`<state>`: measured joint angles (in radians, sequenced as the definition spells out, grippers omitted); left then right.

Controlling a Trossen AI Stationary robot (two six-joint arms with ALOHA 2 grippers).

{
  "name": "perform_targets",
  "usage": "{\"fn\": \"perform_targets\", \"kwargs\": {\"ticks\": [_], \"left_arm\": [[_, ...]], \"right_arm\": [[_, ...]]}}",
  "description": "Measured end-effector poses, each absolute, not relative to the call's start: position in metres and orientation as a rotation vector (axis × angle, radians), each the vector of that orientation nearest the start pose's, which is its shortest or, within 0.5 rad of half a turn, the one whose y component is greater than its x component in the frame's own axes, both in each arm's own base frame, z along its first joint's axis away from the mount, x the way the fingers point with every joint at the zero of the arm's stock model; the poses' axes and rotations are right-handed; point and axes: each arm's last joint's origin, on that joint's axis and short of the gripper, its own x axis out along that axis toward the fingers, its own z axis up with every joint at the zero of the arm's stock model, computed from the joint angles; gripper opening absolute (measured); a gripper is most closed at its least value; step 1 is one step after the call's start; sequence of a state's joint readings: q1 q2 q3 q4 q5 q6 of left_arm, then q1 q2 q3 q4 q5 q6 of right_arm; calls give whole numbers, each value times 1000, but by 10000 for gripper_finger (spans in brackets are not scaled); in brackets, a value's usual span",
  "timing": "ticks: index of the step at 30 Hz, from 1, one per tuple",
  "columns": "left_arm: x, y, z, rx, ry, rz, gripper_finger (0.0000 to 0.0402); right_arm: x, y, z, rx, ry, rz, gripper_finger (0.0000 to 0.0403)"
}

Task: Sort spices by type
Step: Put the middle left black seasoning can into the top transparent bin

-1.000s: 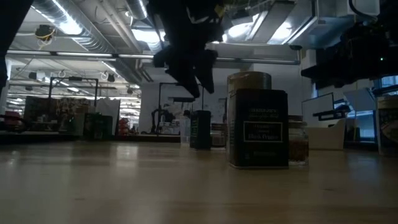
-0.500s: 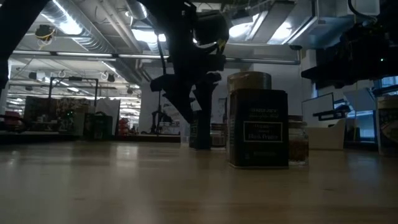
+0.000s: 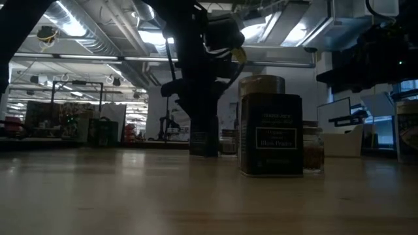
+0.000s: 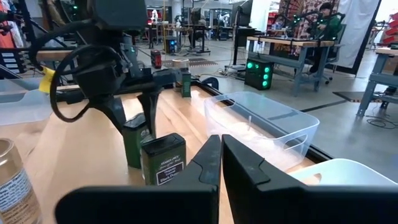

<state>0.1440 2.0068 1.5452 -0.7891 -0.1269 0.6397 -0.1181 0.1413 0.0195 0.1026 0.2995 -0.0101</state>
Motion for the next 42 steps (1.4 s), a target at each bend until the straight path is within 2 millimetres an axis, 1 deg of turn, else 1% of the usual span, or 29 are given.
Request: {"fn": "perform_targets", "kwargs": {"ticks": [5,8,12,15,20,23,27,30,33,36,42], "left_arm": [[400,62,195,459,1316,-130,142],[398,61,195,408,1333,-97,124],[396,61,195,324,1357,-38,118],[393,61,199,270,1397,-8,123],[393,61,218,235,1398,28,127],[395,62,229,274,1375,62,127],[395,68,252,329,1317,105,128],[392,78,269,347,1269,156,128],[391,93,283,351,1225,236,128],[392,110,291,343,1152,301,129],[391,147,295,342,1068,387,129]], "right_arm": [[103,-21,169,-12,21,-424,17],[103,-21,169,-12,21,-424,17],[103,-21,169,-12,21,-425,17],[103,-21,169,-12,21,-425,17],[103,-21,169,-12,21,-425,17],[103,-21,169,-12,21,-425,17],[103,-21,169,-11,19,-425,17],[103,-21,169,-11,20,-425,17],[103,-21,169,-11,20,-424,17],[103,-21,169,-11,20,-424,17],[103,-21,169,-11,20,-424,17]]}}
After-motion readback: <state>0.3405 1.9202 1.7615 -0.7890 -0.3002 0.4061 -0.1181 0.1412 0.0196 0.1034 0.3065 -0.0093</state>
